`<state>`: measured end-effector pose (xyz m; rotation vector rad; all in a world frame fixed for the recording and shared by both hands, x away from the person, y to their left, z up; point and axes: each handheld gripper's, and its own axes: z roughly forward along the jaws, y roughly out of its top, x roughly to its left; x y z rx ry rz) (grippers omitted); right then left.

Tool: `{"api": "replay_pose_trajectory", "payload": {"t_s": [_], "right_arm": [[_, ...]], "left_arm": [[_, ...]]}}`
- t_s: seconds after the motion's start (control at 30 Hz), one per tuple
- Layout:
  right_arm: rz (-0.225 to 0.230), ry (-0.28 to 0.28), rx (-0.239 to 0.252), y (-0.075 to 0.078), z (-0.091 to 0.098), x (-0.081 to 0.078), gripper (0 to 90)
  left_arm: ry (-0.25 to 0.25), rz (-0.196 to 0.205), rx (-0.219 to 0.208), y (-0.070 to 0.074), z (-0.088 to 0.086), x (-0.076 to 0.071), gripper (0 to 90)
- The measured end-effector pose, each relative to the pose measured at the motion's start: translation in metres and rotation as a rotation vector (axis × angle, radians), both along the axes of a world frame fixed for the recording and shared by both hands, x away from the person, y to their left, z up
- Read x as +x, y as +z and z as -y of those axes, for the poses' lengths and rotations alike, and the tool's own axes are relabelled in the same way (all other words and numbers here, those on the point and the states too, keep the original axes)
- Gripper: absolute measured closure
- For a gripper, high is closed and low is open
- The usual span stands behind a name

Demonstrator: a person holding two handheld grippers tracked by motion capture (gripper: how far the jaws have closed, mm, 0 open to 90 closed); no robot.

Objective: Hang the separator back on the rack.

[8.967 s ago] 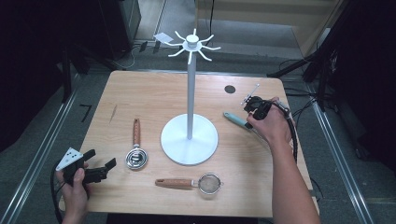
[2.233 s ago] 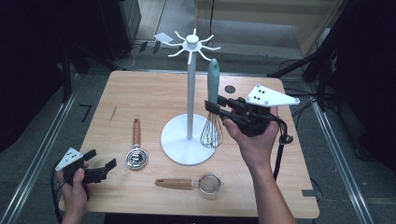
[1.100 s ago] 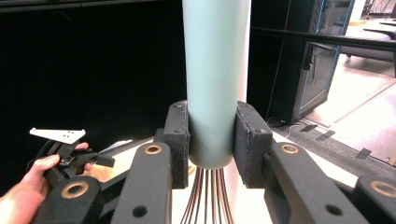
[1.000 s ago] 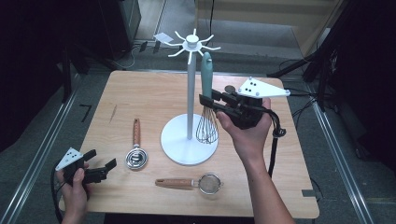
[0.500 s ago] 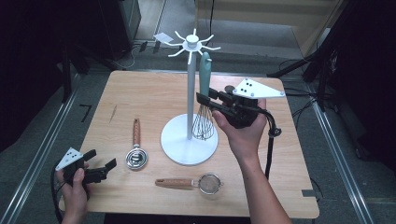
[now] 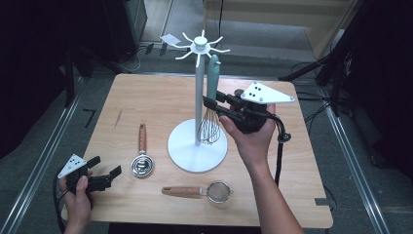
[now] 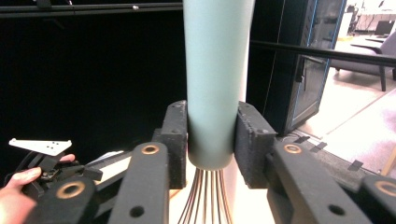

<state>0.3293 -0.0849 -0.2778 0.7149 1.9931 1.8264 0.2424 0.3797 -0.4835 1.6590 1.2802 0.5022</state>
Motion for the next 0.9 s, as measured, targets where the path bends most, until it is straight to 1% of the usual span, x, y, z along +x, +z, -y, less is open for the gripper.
{"api": "replay_pose_trajectory", "payload": {"t_s": [0.03,0.1,0.17,0.2,0.3,0.33,0.37,0.43,0.53,0.6,0.67,0.7,0.73,0.77,0.8,0.83,0.87,0.9], "right_arm": [[0.003,0.003,0.000,0.001,0.001,-0.001,64.2],[0.006,0.003,0.003,0.001,0.001,-0.001,61.7],[0.005,0.003,0.004,0.001,0.001,-0.001,61.0],[0.008,0.010,0.003,0.001,0.002,-0.002,58.2],[0.014,0.015,0.004,0.001,0.003,-0.003,56.1],[0.030,0.011,0.015,0.002,0.005,-0.005,53.8],[0.034,0.011,0.020,0.003,0.006,-0.005,53.5],[0.041,-0.007,0.030,0.005,0.009,-0.007,52.6],[0.081,-0.055,0.032,0.011,0.013,-0.012,52.1],[0.097,-0.065,0.055,0.014,0.016,-0.016,53.9],[0.113,-0.076,0.074,0.016,0.020,-0.017,57.6],[0.113,-0.079,0.084,0.017,0.021,-0.017,60.2],[0.113,-0.079,0.084,0.017,0.021,-0.017,60.2],[0.119,-0.104,0.091,0.019,0.024,-0.016,68.8],[0.123,-0.114,0.094,0.019,0.025,-0.015,72.1],[0.123,-0.114,0.094,0.019,0.025,-0.015,72.1],[0.125,-0.131,0.090,0.020,0.025,-0.014,76.1],[0.129,-0.170,0.070,0.020,0.023,-0.013,85.7]], "left_arm": [[0.001,0.000,-0.001,0.000,0.000,0.000,0.0],[0.001,0.000,-0.001,0.000,0.000,0.000,0.0],[0.001,0.000,-0.001,0.000,0.000,0.000,0.0],[0.001,0.000,-0.001,0.000,0.000,0.000,0.0],[0.001,0.000,-0.001,0.000,0.000,0.000,0.0],[0.001,-0.001,0.000,0.000,0.000,0.000,0.0],[0.002,-0.002,0.000,0.000,0.000,0.000,0.0],[0.002,-0.002,0.000,0.000,0.000,0.000,0.0],[0.002,-0.002,-0.001,0.000,0.000,0.000,0.0],[0.002,-0.002,-0.001,0.000,0.000,0.000,0.0],[0.004,-0.003,0.002,0.000,0.000,0.000,0.0],[0.004,-0.003,0.002,0.000,0.000,0.000,0.0],[0.004,-0.003,0.002,0.000,0.000,0.000,0.0],[0.005,-0.004,0.001,0.000,0.000,0.000,0.0],[0.005,-0.005,0.002,0.000,0.000,0.000,0.0],[0.006,-0.007,0.001,0.000,0.000,0.000,0.0],[0.006,-0.007,0.002,0.000,0.000,0.000,0.0],[0.006,-0.007,0.003,0.000,0.000,0.000,0.0]]}}
